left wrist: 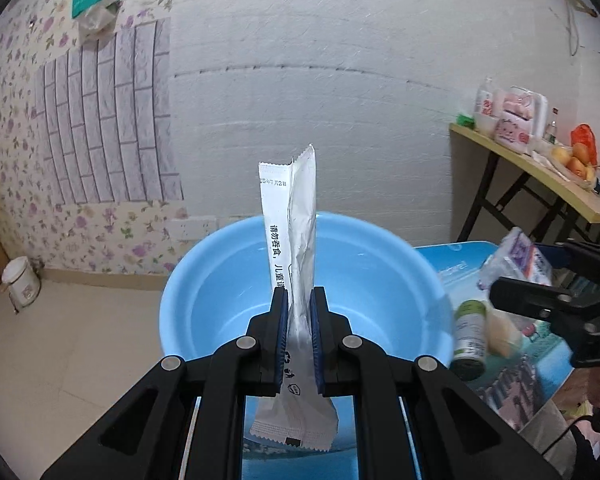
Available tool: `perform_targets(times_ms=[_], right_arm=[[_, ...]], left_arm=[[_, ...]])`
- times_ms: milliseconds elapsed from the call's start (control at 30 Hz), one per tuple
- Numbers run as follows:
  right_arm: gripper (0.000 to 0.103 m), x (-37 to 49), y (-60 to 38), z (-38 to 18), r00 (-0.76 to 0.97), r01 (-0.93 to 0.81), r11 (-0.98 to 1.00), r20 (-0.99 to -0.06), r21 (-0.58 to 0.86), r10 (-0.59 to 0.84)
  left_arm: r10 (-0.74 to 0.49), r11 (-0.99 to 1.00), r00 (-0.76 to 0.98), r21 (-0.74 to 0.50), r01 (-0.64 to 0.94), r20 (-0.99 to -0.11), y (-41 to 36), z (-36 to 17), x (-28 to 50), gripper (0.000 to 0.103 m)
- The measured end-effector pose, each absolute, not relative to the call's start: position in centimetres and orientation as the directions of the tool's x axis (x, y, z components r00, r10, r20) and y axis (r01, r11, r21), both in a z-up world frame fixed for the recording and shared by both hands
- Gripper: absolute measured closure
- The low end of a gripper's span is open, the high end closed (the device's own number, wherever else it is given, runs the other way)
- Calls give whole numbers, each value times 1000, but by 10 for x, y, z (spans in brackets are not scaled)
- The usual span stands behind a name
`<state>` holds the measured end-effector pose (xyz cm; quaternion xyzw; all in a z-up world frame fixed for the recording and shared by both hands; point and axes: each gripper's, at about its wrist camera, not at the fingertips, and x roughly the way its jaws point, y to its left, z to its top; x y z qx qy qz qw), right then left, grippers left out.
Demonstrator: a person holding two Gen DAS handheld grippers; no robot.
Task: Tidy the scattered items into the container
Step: 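Carry the white packet over the blue basin and open the left gripper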
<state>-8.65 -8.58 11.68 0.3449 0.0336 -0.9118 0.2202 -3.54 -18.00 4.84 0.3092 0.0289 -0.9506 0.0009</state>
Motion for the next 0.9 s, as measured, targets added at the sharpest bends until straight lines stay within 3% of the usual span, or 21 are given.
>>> perform_targets(times_ms=[500,567,600,633,700,900], right_arm=[[21,-104,-101,103,-639,421,-905,-687,64,-346],[21,-109,-105,103,-638,423,-904,-688,63,-346],[21,-111,-107,103,-638,424,-904,-688,62,-346],[21,-113,-107,103,-636,425,-903,-689,62,-347],[21,-113,-105,101,-634,425,-903,-690,67,-350],[21,-121,-115,92,-616,431,-900,-710,60,-342]], left_arm=[[29,-999,-788,-53,5,-615,-186,22,-62,91],[6,-999,-784,-33,19,-621,-186,21,-63,85],[-5,-999,-783,-27,28,-622,-187,21,-63,76],[-26,-999,-781,-18,47,-624,-186,21,-64,52],[-54,-997,-793,-11,77,-607,-187,23,-60,29],[-59,-996,-810,-14,83,-584,-196,25,-50,29]])
